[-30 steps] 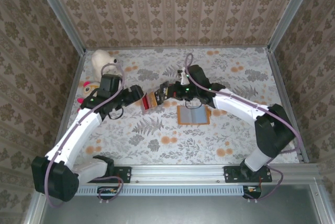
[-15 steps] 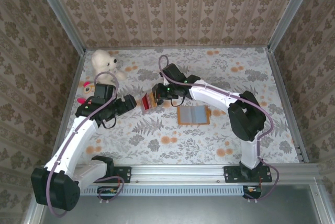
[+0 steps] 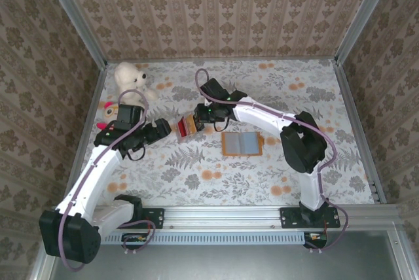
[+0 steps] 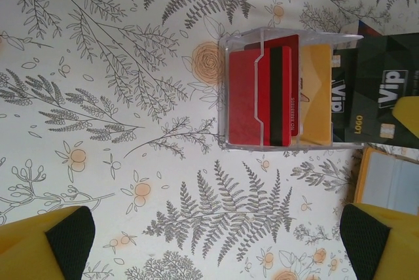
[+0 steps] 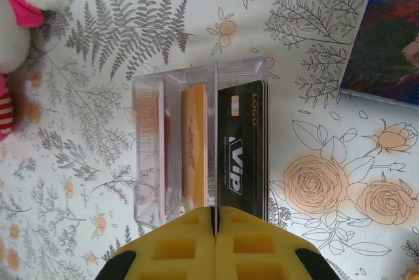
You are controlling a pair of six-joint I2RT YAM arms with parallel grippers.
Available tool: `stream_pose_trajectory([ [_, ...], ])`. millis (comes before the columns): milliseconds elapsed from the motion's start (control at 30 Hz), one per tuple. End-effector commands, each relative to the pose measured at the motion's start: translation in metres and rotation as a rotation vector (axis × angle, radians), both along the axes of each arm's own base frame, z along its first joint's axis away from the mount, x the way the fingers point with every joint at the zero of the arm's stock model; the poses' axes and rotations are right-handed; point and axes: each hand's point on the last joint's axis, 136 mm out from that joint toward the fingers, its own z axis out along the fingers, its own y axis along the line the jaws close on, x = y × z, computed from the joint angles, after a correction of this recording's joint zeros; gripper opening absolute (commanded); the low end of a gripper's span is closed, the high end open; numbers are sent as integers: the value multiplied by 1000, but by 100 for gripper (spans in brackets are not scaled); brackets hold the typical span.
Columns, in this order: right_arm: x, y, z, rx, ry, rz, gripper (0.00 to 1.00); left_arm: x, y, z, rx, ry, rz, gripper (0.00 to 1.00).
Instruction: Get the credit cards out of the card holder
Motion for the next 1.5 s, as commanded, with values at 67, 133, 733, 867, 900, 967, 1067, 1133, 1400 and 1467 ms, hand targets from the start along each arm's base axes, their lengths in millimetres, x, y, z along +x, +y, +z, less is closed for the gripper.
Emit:
stream_pose_trajectory([
  [67,0,-3,-13,-68,9,12,0,-3,-3,-3,-12,14,-24,100],
  [133,-1,-2,-14,-71,11,16,0,-3,-3,-3,-14,16,-22,100],
  [733,-12,-20,49,2,-89,-14,30,-5,-8,-4,-38,21,-43,100],
  [867,-29,-62,38,-72,-82,-91,40,-6,-8,-6,-38,23,-47,100],
  [900,-35,-75,30,-107,-70,-112,42,-5,-8,-6,-36,21,-48,100],
  [967,-45,-97,14,-158,-49,-140,47,-5,-8,-7,-37,21,-49,100],
  [1067,-63,-123,-13,-237,-4,-137,56,-2,-9,-6,-42,13,-49,100],
  [1133,-73,-135,-28,-293,25,-135,61,0,-11,-4,-52,7,-51,100],
  [1400,-79,-144,-63,-384,66,-105,75,9,-18,3,-80,-1,-57,100],
  [1467,-80,-142,-67,-378,75,-92,79,8,-19,2,-83,8,-59,100],
])
